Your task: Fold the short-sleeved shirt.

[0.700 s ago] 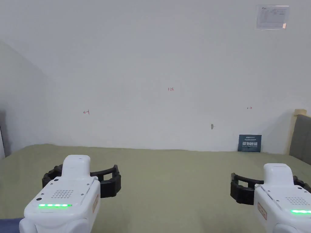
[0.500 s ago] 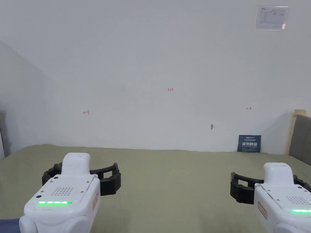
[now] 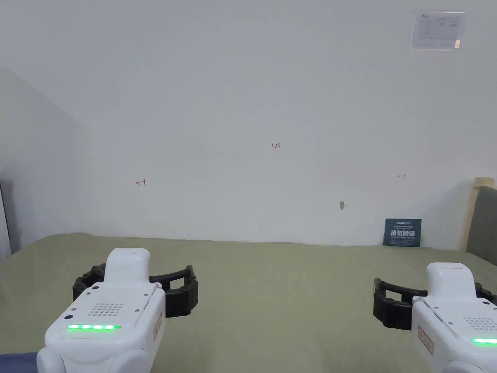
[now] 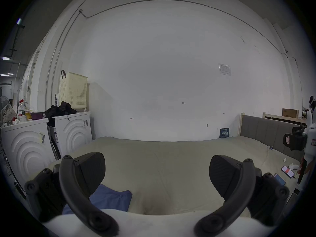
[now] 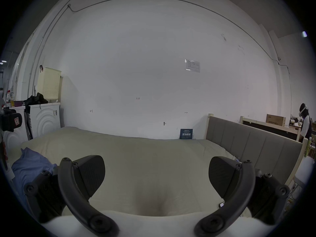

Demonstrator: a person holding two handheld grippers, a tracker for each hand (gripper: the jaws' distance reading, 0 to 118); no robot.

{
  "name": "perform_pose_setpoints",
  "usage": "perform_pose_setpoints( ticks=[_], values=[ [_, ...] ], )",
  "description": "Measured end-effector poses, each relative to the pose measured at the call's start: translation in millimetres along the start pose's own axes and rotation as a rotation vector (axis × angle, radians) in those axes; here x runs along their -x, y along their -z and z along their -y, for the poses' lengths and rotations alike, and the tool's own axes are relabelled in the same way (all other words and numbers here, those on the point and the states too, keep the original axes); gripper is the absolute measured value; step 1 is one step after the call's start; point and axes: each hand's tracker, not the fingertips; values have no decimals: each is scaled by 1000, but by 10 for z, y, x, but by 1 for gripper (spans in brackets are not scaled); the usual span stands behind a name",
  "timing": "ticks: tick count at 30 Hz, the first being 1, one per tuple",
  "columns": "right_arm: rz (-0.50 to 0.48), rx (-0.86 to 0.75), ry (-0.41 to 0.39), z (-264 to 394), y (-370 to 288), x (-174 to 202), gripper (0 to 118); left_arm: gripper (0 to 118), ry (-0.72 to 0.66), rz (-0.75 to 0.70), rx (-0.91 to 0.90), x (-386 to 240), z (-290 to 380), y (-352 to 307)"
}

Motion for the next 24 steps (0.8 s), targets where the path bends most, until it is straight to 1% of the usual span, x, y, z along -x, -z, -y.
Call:
perform_pose_setpoints(
  ticks=[17,24],
  values=[
    [2,-4,-4,10,11,36,118,118,-3,-6,3,29,26,20],
    [10,-13,3,-4,17,-9,118,118,-4,-3,-1,25,2,24]
  ],
)
